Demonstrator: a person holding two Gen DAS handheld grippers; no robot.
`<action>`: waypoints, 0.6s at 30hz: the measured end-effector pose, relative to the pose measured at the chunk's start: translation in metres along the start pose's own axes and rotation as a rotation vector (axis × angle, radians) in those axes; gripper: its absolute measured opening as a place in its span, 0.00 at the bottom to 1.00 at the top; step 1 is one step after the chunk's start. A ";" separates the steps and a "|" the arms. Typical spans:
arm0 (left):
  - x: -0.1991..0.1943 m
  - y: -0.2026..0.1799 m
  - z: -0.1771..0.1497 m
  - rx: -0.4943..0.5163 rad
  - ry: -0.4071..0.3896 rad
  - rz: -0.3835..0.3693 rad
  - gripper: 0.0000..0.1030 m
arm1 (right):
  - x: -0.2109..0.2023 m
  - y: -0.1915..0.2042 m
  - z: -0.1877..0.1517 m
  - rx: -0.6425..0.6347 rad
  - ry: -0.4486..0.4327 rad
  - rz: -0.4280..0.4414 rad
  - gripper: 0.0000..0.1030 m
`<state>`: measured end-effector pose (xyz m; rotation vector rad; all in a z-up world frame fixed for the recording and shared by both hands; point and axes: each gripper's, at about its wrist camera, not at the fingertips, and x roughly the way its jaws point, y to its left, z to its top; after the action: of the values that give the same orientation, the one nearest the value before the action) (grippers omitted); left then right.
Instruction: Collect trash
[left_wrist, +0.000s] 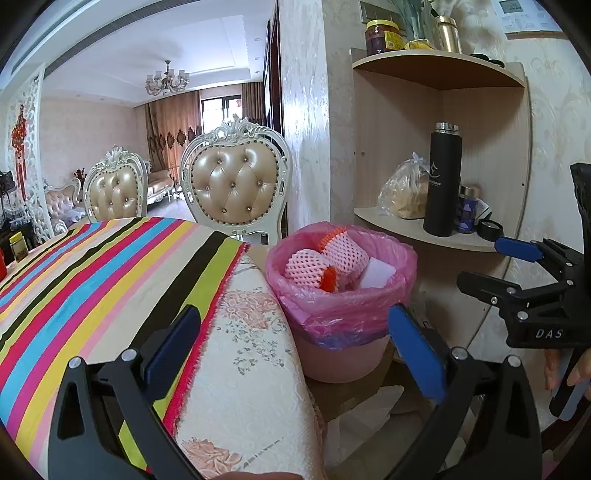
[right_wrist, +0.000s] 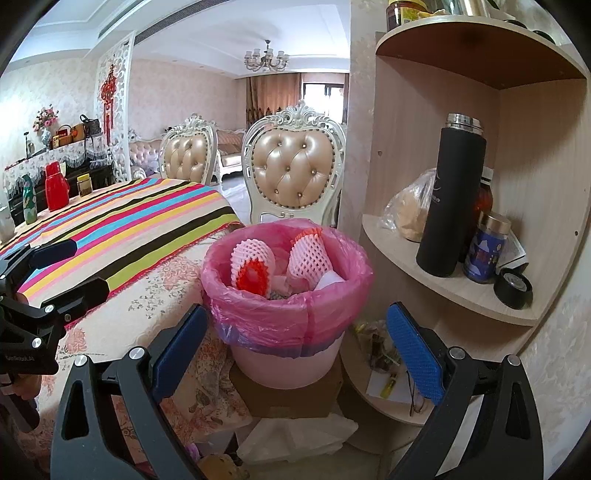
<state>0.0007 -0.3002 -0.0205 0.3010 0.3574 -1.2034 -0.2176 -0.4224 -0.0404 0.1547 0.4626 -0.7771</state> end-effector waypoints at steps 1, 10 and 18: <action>0.000 0.000 0.000 0.000 0.000 -0.001 0.95 | 0.000 0.000 0.000 0.001 0.000 0.000 0.90; 0.002 -0.001 -0.001 0.004 0.005 -0.015 0.95 | 0.001 -0.002 -0.003 0.011 0.005 -0.002 0.90; 0.001 -0.001 -0.001 0.002 0.003 -0.020 0.95 | 0.002 -0.002 -0.004 0.020 0.006 0.003 0.90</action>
<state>-0.0002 -0.3010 -0.0216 0.3013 0.3624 -1.2226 -0.2193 -0.4239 -0.0451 0.1763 0.4607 -0.7786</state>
